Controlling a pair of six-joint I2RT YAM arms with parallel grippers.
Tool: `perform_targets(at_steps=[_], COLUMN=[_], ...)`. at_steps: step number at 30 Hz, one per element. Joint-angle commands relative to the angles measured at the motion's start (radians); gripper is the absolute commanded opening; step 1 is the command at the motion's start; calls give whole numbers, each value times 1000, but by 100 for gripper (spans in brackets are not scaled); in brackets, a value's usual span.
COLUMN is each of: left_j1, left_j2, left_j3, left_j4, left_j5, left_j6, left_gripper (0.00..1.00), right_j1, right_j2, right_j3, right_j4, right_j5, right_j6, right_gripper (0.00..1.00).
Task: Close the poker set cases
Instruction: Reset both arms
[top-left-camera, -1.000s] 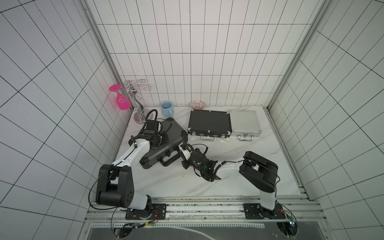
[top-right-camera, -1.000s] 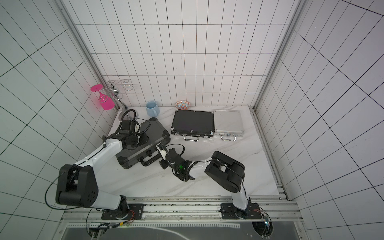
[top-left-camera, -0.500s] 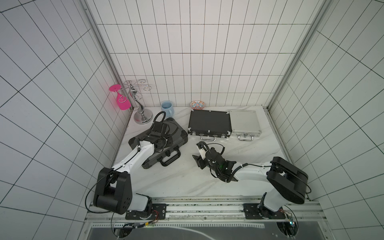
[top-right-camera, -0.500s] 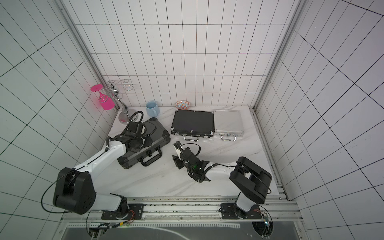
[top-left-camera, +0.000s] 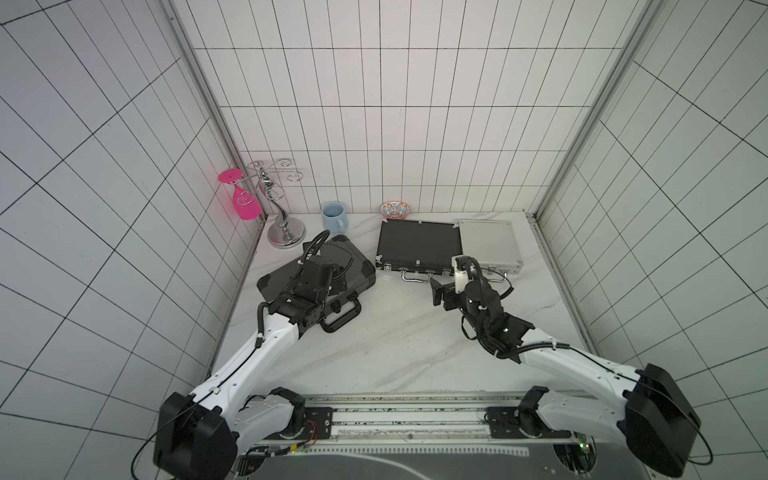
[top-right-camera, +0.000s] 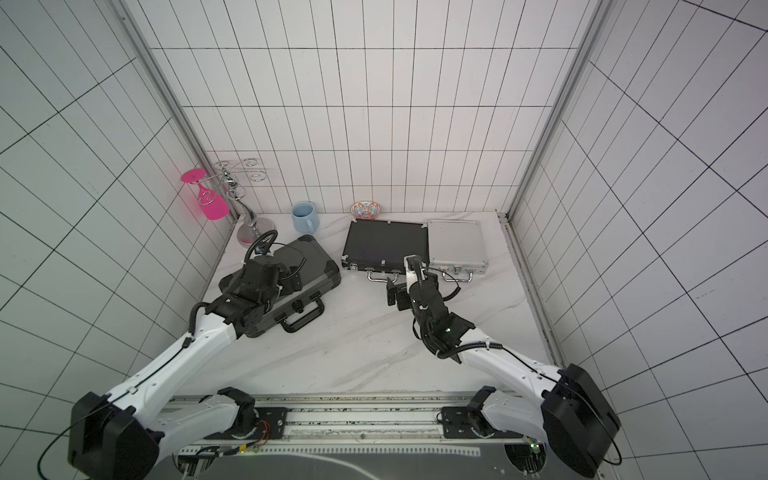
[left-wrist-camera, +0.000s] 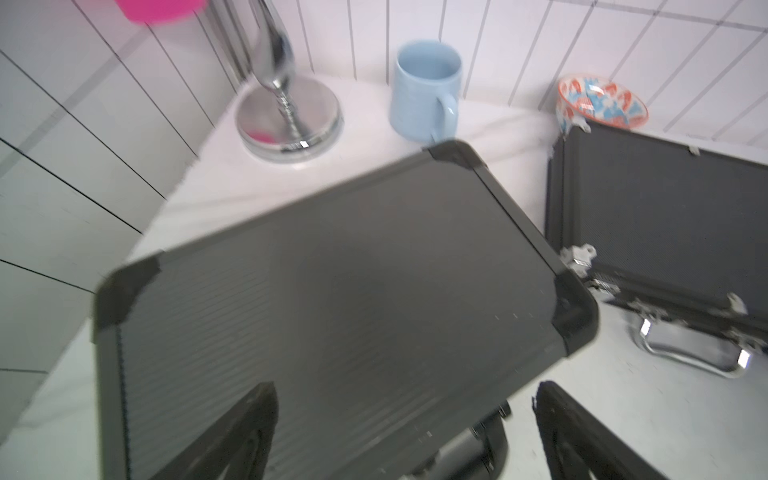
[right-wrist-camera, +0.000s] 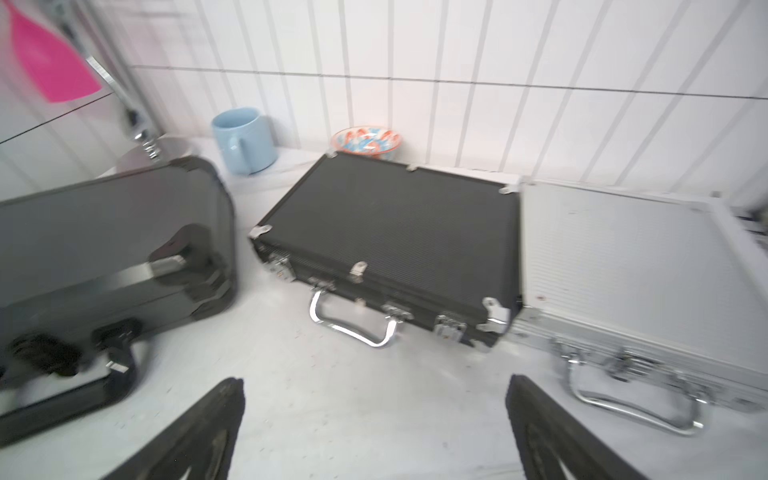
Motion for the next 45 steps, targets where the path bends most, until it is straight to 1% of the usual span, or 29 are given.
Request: perform_targets(at_steps=[1,2,3,4,5,6,7,8,9,10,12,13,15,17,18,19,21,23,25,26,27,29,30,31,33,35,37,45], left_j1=[7,10,15,26,43,51,58,75,85,94,119,141,195,240,258,265,268,264,265,266,264,263,263,262,261,259,259,259], left_j2=[-21,-11,13,56,107,154,199,246,283,316,351,358,370,402,419,436,476,505,517,521,518,507,497,489,494,492,488,490], left_j3=[-213,-293,-351,-385,-388,-373,-348,-333,-331,-326,-316,-311,-323,-362,-379,-394,-401,-391,-374,-362,-352,-335,-326,-316,-321,-324,-319,-321], left_j4=[431,612,752,852,899,912,902,937,985,1029,1074,1083,1127,1220,1265,1301,1356,1379,1363,1344,1320,1268,1232,1200,1221,1226,1210,1212], left_j5=[-191,-175,-163,-162,-167,-182,-185,-150,-131,-110,-31,25,123,168,197,225,261,285,285,283,281,281,280,278,277,274,273,274], left_j6=[228,312,360,366,345,331,324,342,353,371,383,371,322,289,280,277,294,313,316,314,314,312,309,305,307,308,308,307], left_gripper=[98,98,97,97,97,98,98,98,98,98,98,98,98,98,98,98,98,98,98,98,98,98,98,97,98,97,97,97], right_j1=[-102,-135,-166,-204,-244,-275,-320,-362,-389,-415,-457,-484,-546,-600,-612,-618,-636,-640,-639,-640,-637,-638,-641,-645,-645,-646,-646,-645], right_j2=[-33,-36,-39,-38,-39,-35,-30,-26,-15,2,41,65,119,189,217,235,276,333,401,411,423,468,446,436,461,440,453,455], right_j3=[-75,-97,-125,-167,-207,-245,-254,-229,-241,-268,-307,-317,-355,-390,-393,-384,-362,-375,-383,-385,-378,-372,-356,-350,-366,-358,-365,-356], right_j4=[-34,1,37,106,168,229,261,192,223,301,413,451,581,746,806,826,843,939,1025,1028,1010,1069,996,964,1045,989,1031,1010], right_j5=[123,161,192,219,210,204,206,181,178,172,151,147,90,32,25,18,-43,-102,-136,-163,-164,-164,-177,-183,-177,-182,-177,-179], right_j6=[25,5,-15,-46,-78,-102,-84,-52,-58,-80,-121,-128,-133,-124,-128,-138,-120,-132,-151,-160,-159,-166,-152,-148,-159,-153,-158,-155], right_gripper=[100,100,100,100,100,100,100,100,100,100,100,100,100,100,100,100,100,100,100,100,100,100,100,100,100,100,100,100])
